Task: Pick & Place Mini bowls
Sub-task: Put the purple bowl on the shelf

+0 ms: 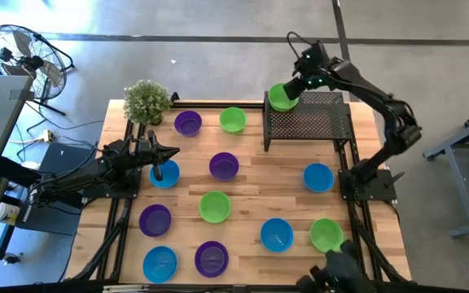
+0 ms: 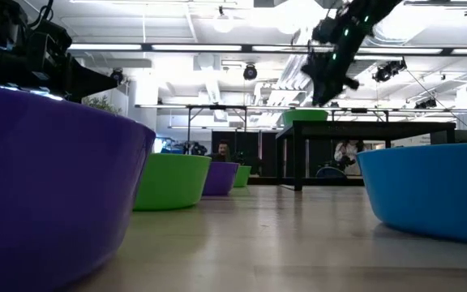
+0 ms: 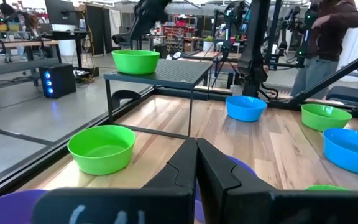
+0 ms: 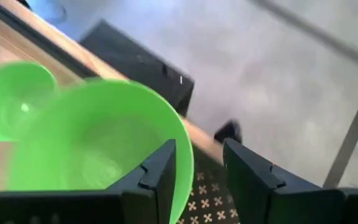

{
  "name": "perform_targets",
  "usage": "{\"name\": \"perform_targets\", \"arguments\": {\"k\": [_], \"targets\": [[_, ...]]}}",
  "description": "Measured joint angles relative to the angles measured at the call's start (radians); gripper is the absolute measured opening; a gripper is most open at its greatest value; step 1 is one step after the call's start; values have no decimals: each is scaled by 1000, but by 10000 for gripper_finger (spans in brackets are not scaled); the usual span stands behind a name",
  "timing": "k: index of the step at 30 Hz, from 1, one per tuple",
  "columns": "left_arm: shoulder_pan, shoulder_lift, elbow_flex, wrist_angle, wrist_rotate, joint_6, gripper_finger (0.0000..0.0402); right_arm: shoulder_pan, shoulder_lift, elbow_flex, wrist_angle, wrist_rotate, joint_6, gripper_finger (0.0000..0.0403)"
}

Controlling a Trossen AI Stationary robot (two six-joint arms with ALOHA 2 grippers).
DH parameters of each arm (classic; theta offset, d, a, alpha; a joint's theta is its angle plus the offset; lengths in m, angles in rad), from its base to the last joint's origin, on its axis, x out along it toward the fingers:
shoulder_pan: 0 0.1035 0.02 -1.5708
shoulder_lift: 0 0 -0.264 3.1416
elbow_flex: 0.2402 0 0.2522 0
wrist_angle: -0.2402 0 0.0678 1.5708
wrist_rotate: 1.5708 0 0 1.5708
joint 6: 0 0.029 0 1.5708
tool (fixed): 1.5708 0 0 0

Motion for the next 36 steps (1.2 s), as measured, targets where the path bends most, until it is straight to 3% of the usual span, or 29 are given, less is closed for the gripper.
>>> {"name": "perform_targets", "arguments": {"k": [5, 10, 17, 22, 28, 36], "targets": [[0, 0, 0, 0, 5, -1, 1, 55, -143, -60, 57, -62, -81, 80], [0, 0, 0, -8, 20, -15, 1, 126, -317, -313, 307, -165, -103, 11], [0, 1, 0, -22, 19, -50, 1, 292, -535, -716, 745, -163, -58, 7], [0, 1, 0, -25, -12, -50, 1, 393, -611, -916, 1016, -163, -54, 6], [0, 2, 0, -27, -18, -69, 1, 471, -645, -1018, 1156, -148, -60, 2], [0, 85, 11, -28, -33, -103, 1, 517, -642, -1029, 1173, -139, -88, 2]]}}
